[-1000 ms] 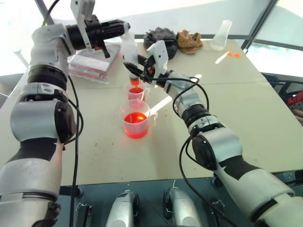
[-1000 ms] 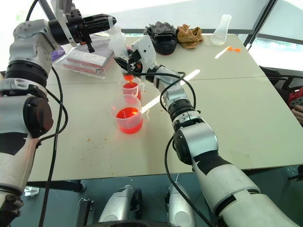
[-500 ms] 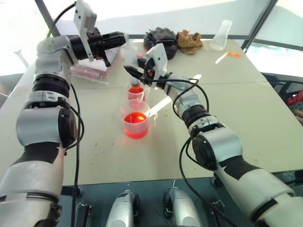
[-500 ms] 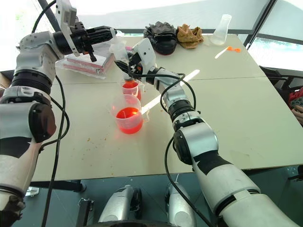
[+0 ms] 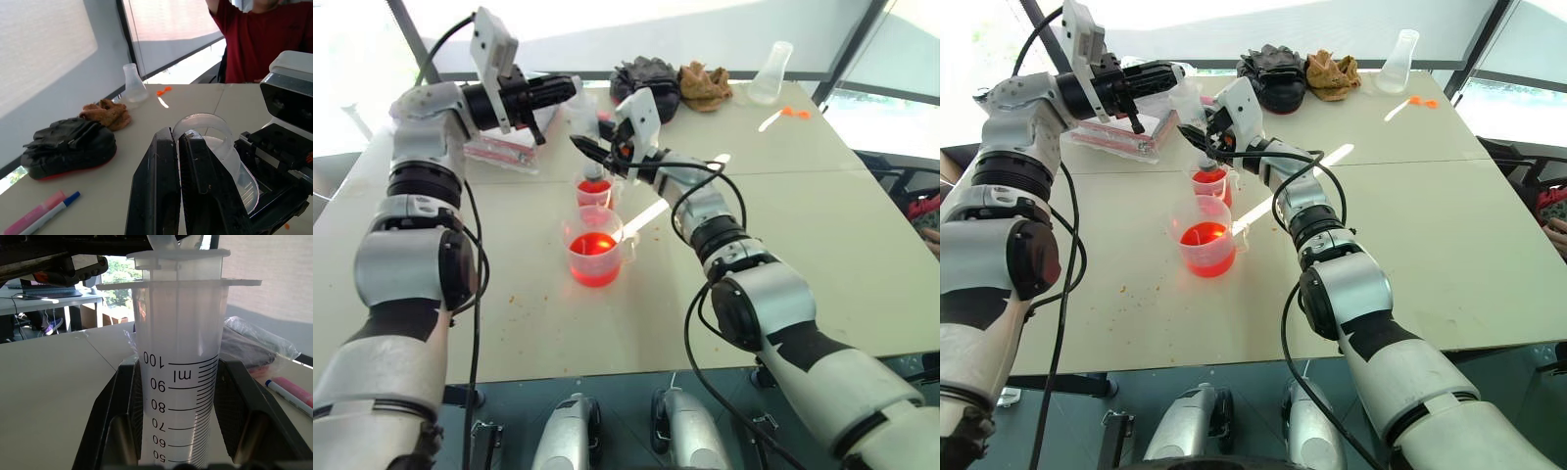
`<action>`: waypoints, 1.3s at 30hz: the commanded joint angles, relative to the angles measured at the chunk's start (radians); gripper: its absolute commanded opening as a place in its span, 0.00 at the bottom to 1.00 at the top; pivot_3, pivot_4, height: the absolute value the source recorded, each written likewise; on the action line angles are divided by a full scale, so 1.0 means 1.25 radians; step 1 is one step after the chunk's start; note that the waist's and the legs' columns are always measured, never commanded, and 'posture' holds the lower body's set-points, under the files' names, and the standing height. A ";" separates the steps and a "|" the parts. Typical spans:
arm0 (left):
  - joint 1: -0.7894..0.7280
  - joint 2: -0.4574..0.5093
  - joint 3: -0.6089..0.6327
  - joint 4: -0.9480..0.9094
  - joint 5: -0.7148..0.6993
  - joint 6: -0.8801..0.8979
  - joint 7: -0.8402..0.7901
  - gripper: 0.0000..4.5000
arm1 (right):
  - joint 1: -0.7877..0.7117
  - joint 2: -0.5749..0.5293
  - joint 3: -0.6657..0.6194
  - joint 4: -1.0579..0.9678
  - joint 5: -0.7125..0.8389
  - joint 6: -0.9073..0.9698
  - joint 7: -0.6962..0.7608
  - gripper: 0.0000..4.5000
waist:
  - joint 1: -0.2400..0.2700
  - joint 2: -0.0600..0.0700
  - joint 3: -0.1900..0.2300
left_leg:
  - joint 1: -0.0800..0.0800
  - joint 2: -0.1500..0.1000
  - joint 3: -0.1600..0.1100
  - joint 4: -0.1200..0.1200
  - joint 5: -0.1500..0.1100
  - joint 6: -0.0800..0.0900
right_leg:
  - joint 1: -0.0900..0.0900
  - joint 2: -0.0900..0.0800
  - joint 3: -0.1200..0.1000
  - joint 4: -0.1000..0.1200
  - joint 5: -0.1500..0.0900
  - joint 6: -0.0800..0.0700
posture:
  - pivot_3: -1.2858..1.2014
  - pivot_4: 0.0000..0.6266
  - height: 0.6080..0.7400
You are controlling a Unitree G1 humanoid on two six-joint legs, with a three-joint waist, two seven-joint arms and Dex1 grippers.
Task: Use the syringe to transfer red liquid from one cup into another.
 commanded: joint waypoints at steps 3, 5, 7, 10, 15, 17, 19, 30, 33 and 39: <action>0.007 -0.003 -0.012 0.011 0.012 0.022 -0.003 0.29 | -0.094 -0.008 -0.042 -0.067 0.040 -0.032 -0.012 0.33 | 0.001 0.000 0.000 | 0.000 0.000 0.000 0.000 0.000 0.000 | 0.000 0.000 0.000 0.000 0.000 0.000 | 0.52 0.24 1.00; 0.001 0.003 -0.008 0.007 0.011 0.012 0.013 0.36 | -0.093 -0.007 -0.044 -0.066 0.038 -0.032 -0.013 0.33 | 0.000 0.000 0.000 | 0.000 0.000 0.000 0.000 0.000 0.000 | 0.000 0.000 0.000 0.000 0.000 0.000 | 0.52 0.24 1.00; -0.006 0.014 0.003 -0.001 -0.004 0.016 0.001 0.36 | -0.091 -0.008 -0.045 -0.066 0.036 -0.032 -0.013 0.33 | -0.001 0.000 0.000 | 0.000 0.000 0.000 0.000 0.000 0.000 | 0.000 0.000 0.000 0.000 0.000 0.000 | 0.52 0.24 1.00; -0.015 0.037 0.041 -0.021 -0.039 0.040 0.016 0.36 | -0.086 -0.011 -0.050 -0.069 0.039 -0.027 -0.014 0.33 | -0.001 0.000 0.000 | 0.000 0.000 0.000 0.000 0.000 0.000 | 0.000 0.000 0.000 0.000 0.000 0.000 | 0.52 0.24 1.00; 0.072 0.102 0.104 -0.187 -0.133 0.189 -0.001 0.36 | -0.096 -0.028 -0.110 -0.130 0.132 0.097 0.000 0.33 | -0.003 0.000 0.000 | 0.000 0.000 0.000 0.000 0.000 -0.001 | 0.000 0.000 0.000 0.000 0.000 0.000 | 0.52 0.24 1.00; 0.186 0.132 0.123 -0.364 -0.183 0.300 0.004 0.36 | -0.089 -0.057 -0.138 -0.204 0.189 0.215 0.016 0.33 | -0.003 0.000 0.000 | 0.000 0.001 0.000 -0.001 0.001 -0.002 | 0.000 0.000 0.000 0.001 0.000 0.000 | 0.52 0.24 1.00; 0.327 0.161 0.147 -0.568 -0.239 0.415 0.032 0.36 | -0.065 -0.105 -0.137 -0.291 0.212 0.342 0.022 0.33 | -0.001 0.001 0.001 | 0.000 0.001 0.000 -0.001 0.001 -0.003 | 0.000 0.000 0.001 0.001 0.000 0.000 | 0.52 0.24 1.00; 0.836 0.185 0.315 -1.285 -0.540 0.793 0.290 0.36 | 0.062 -0.459 0.095 -0.476 0.183 1.148 0.088 0.33 | 0.023 0.001 0.000 | -0.001 -0.001 -0.002 0.001 -0.003 0.003 | 0.001 -0.006 0.002 -0.004 -0.002 -0.004 | 0.52 0.24 1.00; 0.917 0.192 0.327 -1.343 -0.574 0.810 0.315 0.36 | 0.096 -0.496 0.130 -0.480 0.183 1.209 0.104 0.33 | 0.020 0.001 0.001 | 0.000 -0.001 -0.002 0.000 -0.003 0.004 | 0.000 -0.005 0.002 -0.003 -0.002 -0.004 | 0.52 0.24 1.00; 1.061 0.167 0.242 -1.409 -0.502 0.714 0.348 0.36 | 0.168 -0.444 0.094 -0.479 0.179 1.294 0.010 0.33 | 0.020 0.002 0.000 | 0.002 0.000 0.000 0.000 -0.002 0.003 | 0.000 0.000 0.002 -0.001 0.000 -0.001 | 0.52 0.24 1.00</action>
